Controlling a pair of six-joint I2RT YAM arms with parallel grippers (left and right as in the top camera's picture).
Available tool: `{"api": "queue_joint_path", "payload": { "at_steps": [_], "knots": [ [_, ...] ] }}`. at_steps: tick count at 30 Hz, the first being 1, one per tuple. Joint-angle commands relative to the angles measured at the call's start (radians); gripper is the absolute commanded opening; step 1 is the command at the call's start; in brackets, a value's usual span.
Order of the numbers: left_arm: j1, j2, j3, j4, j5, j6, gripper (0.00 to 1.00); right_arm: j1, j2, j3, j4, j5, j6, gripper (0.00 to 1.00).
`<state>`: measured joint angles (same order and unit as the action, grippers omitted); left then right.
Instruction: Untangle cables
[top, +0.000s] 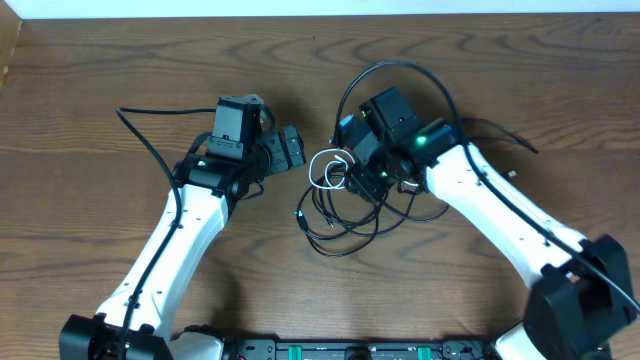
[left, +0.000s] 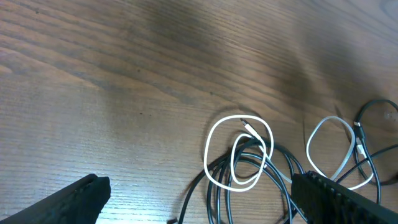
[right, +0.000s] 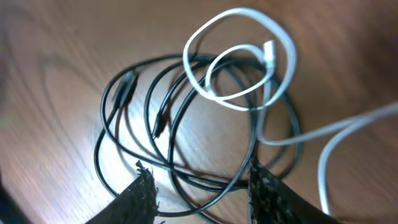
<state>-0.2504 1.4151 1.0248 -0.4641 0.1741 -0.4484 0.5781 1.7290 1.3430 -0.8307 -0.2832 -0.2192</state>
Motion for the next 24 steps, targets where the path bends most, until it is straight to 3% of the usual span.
{"api": "queue_joint_path", "payload": {
  "at_steps": [1, 13, 24],
  "knots": [
    [0.005, -0.01, 0.0, 0.0, -0.009, 0.002, 1.0, 0.0, 0.055, -0.012, 0.002, -0.06, -0.126, 0.49],
    [0.005, -0.01, 0.0, 0.0, -0.009, 0.002, 1.0, 0.031, 0.274, -0.012, 0.093, -0.06, -0.164, 0.53],
    [0.005, -0.01, 0.0, 0.0, -0.01, 0.002, 1.0, 0.066, 0.303, -0.012, 0.163, -0.055, -0.164, 0.59]
  ]
}}
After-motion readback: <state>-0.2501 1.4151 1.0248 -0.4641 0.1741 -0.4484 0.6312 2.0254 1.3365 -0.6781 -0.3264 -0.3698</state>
